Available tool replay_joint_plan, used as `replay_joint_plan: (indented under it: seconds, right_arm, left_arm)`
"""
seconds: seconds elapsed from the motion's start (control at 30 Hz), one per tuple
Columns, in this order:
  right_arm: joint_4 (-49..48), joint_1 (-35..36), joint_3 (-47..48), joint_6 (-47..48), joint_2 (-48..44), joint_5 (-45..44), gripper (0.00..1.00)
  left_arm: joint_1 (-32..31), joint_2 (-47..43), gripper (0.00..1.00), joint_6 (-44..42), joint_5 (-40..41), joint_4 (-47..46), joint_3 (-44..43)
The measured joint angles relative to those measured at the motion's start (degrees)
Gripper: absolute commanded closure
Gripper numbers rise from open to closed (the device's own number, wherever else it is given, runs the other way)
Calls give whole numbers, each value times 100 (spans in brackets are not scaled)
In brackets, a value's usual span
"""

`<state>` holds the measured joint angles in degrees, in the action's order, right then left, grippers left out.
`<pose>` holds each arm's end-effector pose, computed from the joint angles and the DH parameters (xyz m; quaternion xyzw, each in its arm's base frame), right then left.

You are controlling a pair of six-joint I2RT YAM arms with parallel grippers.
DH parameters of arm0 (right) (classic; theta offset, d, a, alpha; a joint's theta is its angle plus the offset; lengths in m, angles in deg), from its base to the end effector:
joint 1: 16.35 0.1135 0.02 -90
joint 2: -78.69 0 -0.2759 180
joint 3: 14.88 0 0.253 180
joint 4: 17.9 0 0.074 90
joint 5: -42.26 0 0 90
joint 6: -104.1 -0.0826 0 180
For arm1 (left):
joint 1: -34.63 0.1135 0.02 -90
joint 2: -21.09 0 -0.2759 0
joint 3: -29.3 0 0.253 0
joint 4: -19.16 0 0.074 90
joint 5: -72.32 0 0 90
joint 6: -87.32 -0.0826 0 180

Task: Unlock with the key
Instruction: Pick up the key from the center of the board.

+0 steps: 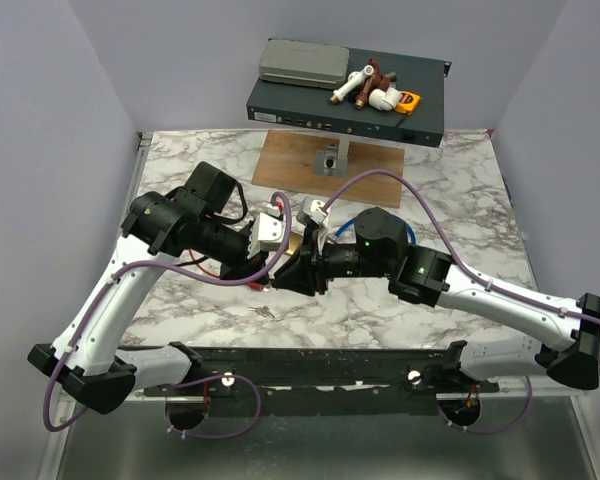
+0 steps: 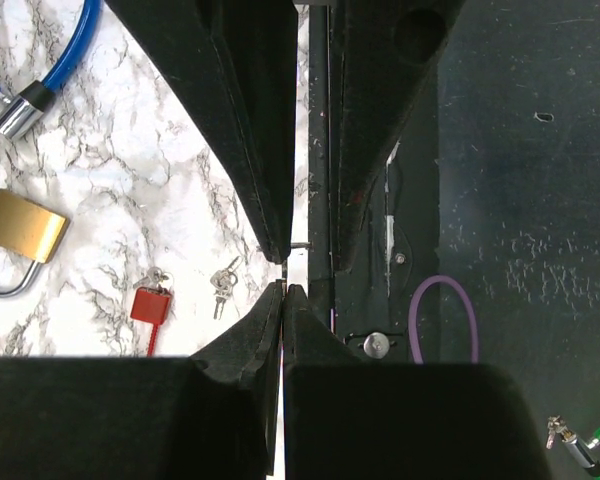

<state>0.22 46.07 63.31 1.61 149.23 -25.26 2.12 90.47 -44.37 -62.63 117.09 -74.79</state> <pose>0.1232 0.3042 0.3800 -0.4312 0.6309 0.5005 0.4069 0.1293 -0.1516 0.3975 0.6128 0.6636 -0.3536 0.2431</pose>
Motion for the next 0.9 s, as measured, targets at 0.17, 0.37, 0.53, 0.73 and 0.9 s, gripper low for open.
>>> replay_joint_plan:
  seconds: [0.17, 0.37, 0.53, 0.73, 0.9]
  right_arm:
    - [-20, 2, -114, -20, -105, -216, 62]
    - [-173, -66, -280, -72, -181, -603, 54]
    - [-431, -103, -398, -120, -181, -629, 54]
    - [-632, -105, -463, -170, -181, -170, 55]
    - [-656, -105, -498, -205, -181, 164, 59]
  left_arm:
    - [-20, 2, 100, 2, 13, 2, 0]
    - [-24, 0, 100, -2, 13, 70, -11]
    - [-24, 0, 100, -4, 11, 133, -15]
    - [-24, 0, 100, -7, 9, 144, -17]
    - [-24, 0, 100, -7, 4, 157, -63]
